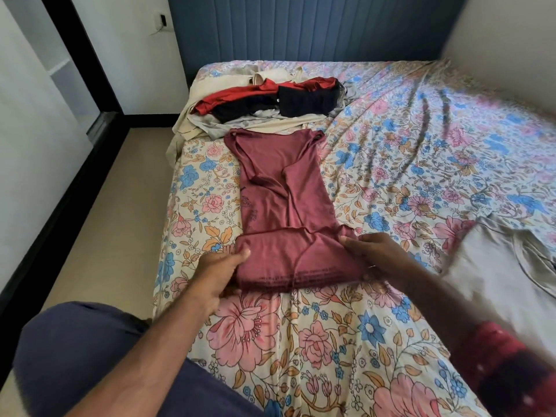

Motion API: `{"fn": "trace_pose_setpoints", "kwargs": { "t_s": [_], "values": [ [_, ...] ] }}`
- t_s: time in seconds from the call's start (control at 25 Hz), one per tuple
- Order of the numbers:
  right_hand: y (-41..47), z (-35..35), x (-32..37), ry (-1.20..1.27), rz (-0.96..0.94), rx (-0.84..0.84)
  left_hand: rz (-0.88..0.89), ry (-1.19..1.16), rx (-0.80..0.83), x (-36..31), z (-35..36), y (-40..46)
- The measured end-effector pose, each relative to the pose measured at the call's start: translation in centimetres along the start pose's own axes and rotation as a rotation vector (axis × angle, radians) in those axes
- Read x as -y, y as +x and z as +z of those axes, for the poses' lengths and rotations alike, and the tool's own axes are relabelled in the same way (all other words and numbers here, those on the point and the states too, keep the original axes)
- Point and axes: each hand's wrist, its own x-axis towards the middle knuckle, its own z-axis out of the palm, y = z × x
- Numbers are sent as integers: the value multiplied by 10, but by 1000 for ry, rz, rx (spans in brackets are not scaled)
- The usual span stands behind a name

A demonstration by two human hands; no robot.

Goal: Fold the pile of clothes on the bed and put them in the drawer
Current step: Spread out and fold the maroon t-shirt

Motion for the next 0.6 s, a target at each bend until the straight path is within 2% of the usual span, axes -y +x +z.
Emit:
{"fn": "trace_pose_setpoints", "kwargs": {
  "t_s": [0.08, 0.2, 0.28, 0.36, 0.4, 0.52, 0.6],
  "values": [
    [1, 14, 1, -18, -20, -183, 63, 52, -130, 3, 11, 4],
    [1, 36, 0, -181, -97, -367, 215, 308, -359, 7, 30, 13],
    [2, 42, 5, -194, -221, -465, 387, 396, -447, 8, 40, 17],
    [10, 42, 13, -143, -315, -558, 540, 388, -479, 5, 45, 24],
    [16, 40, 16, -135, -310, -566, 561, 397, -489, 2, 45, 29],
    [26, 38, 18, -138, -132, -444, 436, 383, -485, -4, 40, 41],
    [22, 38, 14, -125, -51, -432, 405, 365, -495, -2, 37, 41]
  ]
}}
